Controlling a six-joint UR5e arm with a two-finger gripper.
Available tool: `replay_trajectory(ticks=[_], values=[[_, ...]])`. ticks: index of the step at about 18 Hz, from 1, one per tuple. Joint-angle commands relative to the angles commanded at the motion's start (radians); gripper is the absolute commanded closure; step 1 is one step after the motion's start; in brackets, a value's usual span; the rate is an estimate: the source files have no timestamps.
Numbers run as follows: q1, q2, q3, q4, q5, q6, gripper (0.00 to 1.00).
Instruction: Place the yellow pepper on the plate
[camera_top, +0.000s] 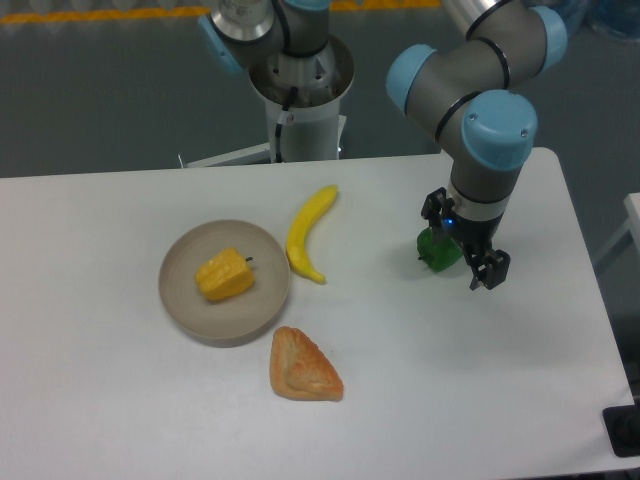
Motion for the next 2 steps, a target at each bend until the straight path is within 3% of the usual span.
replay_trajectory(ticks=[2], values=[[0.0,0.0,0.0,0.0,0.0,0.0,0.0]])
